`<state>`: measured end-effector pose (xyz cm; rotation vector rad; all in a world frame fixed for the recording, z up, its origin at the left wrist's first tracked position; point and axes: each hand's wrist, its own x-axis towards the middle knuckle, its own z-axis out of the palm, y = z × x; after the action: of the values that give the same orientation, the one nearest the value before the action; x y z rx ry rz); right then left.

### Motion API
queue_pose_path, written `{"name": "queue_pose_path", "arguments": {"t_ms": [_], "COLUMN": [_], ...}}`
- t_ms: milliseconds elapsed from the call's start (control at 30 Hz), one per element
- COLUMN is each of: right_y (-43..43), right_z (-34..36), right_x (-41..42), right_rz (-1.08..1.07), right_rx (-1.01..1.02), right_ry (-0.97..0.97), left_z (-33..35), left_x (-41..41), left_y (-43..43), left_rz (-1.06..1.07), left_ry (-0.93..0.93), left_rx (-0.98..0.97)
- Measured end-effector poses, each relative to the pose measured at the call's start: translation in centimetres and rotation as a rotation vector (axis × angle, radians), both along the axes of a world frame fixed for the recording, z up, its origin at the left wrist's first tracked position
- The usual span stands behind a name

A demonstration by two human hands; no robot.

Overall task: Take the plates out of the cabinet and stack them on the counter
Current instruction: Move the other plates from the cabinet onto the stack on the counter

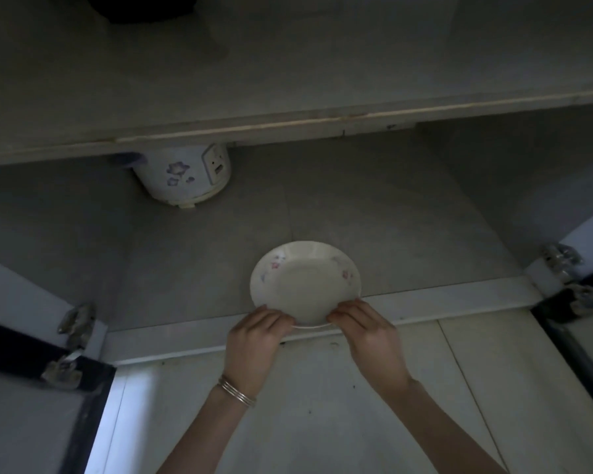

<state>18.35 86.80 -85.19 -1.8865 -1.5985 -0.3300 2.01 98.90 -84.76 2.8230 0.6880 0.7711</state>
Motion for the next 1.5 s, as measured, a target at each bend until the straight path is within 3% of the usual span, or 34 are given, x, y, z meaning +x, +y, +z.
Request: {"name": "queue_pose_path", "arguments": {"t_ms": [433, 633, 933, 1500], "right_y": [-2.7, -2.5, 2.1, -0.2], "right_z": [-1.5, -0.5, 0.0, 1.9], "right_x": [-0.6, 1.1, 3.9, 2.4], "right_rz": [0.068, -0.007, -0.237, -0.354], "right_rx": [-0.082, -0.129, -0.352, -0.247], "right_ry": [-0.001, 0.165, 0.507, 0.99], "left_z": [-1.3, -0.9, -1.6, 0.1], "left_x": [-1.9, -2.6, 0.3, -0.9], "left_y": [-2.0, -0.1, 3.2, -0.3], "left_rz": [-0.063, -0.017, 0.322, 0.459], "left_ry": [0.049, 0.079, -0.063, -0.506], "left_rx": [-0.112, -0.221, -0.56, -1.018]}}
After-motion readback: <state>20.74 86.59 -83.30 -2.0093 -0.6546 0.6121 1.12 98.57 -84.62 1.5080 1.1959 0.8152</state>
